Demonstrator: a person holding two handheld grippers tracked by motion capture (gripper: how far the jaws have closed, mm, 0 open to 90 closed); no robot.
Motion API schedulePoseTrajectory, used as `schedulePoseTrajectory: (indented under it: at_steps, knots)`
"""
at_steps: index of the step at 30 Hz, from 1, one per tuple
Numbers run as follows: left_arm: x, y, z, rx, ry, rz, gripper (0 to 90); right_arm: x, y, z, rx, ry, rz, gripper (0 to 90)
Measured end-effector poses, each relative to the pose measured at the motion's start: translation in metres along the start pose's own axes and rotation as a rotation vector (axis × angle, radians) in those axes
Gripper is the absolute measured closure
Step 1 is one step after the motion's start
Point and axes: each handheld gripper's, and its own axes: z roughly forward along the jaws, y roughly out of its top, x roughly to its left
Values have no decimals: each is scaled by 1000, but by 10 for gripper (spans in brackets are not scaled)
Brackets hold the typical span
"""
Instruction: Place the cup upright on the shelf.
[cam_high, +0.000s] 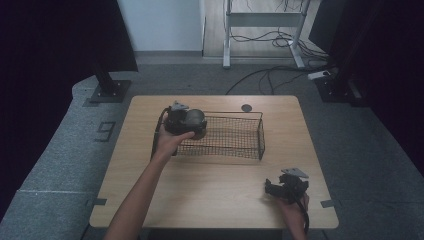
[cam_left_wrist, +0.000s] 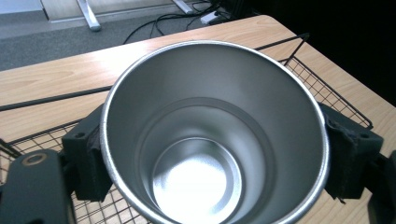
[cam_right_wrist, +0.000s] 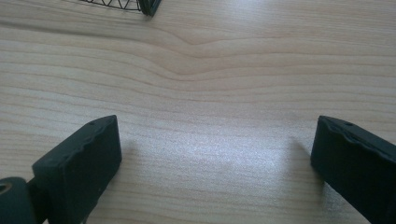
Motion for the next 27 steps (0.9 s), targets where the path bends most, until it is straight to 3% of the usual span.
schedulePoseTrajectory:
  at_steps: [13,27]
  knots:
    - [6,-13,22,37,-2,-37,150,0,0,0,0,0,0,18]
    - [11,-25,40,90,30,-57,149,0,0,0,0,0,-1,18]
